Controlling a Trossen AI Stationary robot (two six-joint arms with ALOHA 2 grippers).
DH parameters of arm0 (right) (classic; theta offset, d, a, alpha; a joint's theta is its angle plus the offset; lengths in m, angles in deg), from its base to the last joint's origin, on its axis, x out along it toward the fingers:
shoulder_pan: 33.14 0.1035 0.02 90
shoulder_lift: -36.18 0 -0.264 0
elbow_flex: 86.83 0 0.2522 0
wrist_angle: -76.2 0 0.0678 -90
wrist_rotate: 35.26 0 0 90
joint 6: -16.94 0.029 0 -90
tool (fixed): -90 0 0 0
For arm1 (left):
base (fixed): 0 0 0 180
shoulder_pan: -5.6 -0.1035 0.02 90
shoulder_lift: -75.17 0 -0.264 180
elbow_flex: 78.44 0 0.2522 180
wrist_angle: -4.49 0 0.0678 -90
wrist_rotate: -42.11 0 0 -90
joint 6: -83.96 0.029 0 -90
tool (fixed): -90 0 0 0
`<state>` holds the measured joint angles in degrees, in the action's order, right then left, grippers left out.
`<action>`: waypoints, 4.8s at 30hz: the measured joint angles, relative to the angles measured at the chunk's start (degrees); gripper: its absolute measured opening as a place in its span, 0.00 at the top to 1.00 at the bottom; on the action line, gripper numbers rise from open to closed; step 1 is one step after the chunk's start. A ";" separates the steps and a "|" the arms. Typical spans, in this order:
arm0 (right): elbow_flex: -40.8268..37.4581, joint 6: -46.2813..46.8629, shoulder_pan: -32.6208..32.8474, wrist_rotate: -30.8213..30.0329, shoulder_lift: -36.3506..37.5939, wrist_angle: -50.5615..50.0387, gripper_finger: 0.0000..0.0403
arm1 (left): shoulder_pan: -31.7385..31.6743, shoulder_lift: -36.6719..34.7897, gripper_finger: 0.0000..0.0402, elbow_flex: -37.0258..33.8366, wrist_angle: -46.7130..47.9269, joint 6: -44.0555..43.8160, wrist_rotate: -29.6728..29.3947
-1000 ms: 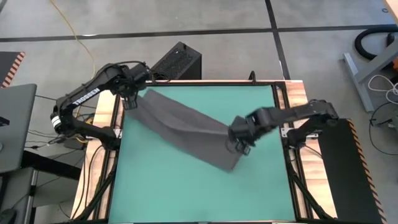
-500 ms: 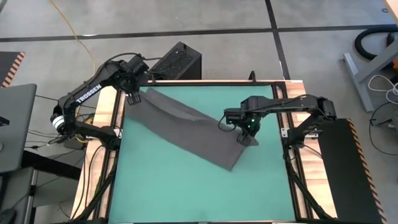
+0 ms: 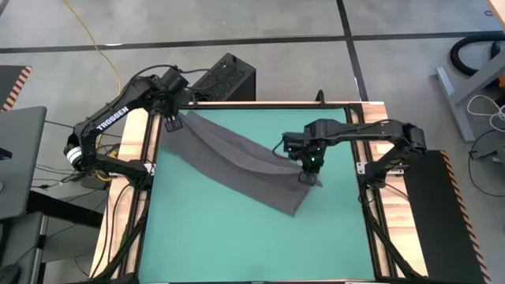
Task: Roll towel
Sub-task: Roll the gray towel
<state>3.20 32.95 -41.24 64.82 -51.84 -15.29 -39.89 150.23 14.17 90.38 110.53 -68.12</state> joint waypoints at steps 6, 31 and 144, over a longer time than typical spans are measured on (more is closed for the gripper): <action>0.00 0.00 -5.27 -6.86 -0.19 -0.23 0.90 | 0.00 0.00 0.93 -5.65 -5.51 4.54 -8.52; -1.33 6.82 12.12 -8.91 2.48 10.34 0.49 | 12.59 -0.08 0.65 -17.33 -6.22 -2.19 22.24; -15.07 -15.79 22.85 -19.59 0.83 40.34 0.97 | 33.33 -0.94 1.00 -4.59 5.30 -4.12 1.08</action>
<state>-11.87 17.17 -18.40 45.23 -51.01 25.05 -6.56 149.30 9.57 95.69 106.41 -67.03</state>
